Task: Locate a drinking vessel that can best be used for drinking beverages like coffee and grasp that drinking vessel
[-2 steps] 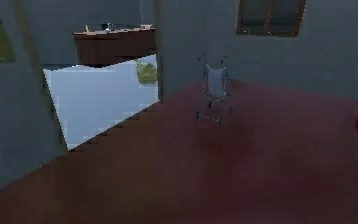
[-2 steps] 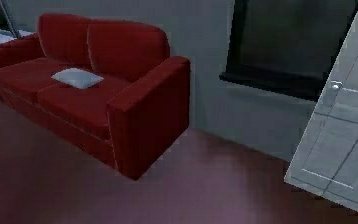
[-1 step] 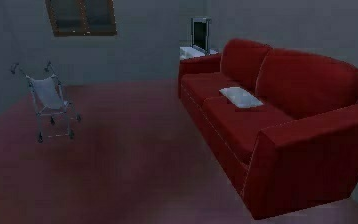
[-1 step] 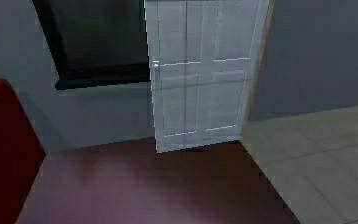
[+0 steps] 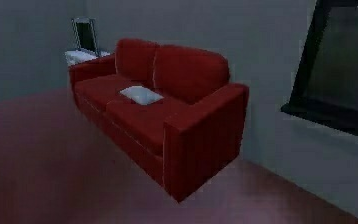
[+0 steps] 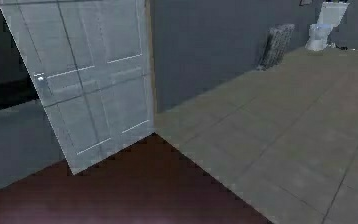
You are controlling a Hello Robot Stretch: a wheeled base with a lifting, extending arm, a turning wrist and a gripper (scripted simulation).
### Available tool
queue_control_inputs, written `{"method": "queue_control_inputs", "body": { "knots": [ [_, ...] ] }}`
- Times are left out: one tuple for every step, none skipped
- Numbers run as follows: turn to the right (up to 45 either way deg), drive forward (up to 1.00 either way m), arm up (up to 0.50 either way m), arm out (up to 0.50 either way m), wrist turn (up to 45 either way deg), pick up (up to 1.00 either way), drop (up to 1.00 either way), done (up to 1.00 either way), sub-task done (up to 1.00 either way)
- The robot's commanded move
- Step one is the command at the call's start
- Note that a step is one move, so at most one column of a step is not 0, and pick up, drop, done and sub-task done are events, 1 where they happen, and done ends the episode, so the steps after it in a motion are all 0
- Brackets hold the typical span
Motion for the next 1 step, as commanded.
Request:
{"method": "queue_control_inputs", "body": {
  "knots": [
    [0.0,0.25,0.00,0.00,0.0,0.00,0.00,0.00,0.00]
  ]
}}
